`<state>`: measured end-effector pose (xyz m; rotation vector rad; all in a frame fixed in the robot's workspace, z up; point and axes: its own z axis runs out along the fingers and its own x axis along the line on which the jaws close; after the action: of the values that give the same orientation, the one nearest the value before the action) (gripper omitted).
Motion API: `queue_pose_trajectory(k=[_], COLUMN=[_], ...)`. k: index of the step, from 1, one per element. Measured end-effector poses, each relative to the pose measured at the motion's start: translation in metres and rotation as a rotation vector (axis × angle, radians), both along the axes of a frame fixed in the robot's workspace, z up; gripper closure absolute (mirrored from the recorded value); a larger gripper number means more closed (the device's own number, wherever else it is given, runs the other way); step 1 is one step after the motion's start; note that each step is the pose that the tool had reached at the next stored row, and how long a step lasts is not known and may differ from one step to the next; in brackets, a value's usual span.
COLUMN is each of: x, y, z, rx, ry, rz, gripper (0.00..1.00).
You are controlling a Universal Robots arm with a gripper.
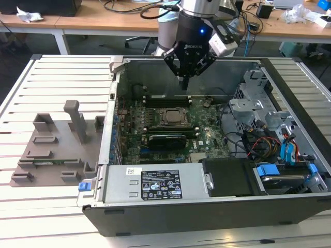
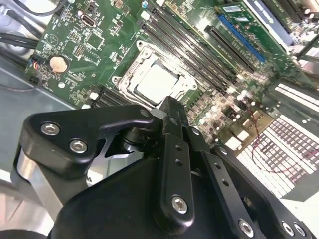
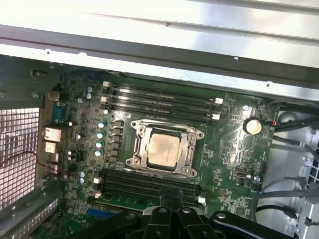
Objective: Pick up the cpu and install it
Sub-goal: 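Install the second cpu locking lever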
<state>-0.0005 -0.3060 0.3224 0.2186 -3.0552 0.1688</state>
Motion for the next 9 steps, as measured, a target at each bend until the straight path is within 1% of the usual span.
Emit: queue_pose_trajectory(k=[2,4,6,7,9], x=[0.0000,0.0000,0.0000,0.0000,0.0000], y=[0.0000,0.0000,0.0000,0.0000,0.0000], z=[0.0050,0.0116,0.0218,0.0237,0.0238], rx=[-0.0004,-0.0008,-0.0009,-0.0010,-0.0007], ry=[0.0000,0.0000,0.0000,0.0000,-0.0001], rz=[0.000,0.000,0.000,0.000,0.000], gripper=[0.89,0.89,0.89,0.89,0.89])
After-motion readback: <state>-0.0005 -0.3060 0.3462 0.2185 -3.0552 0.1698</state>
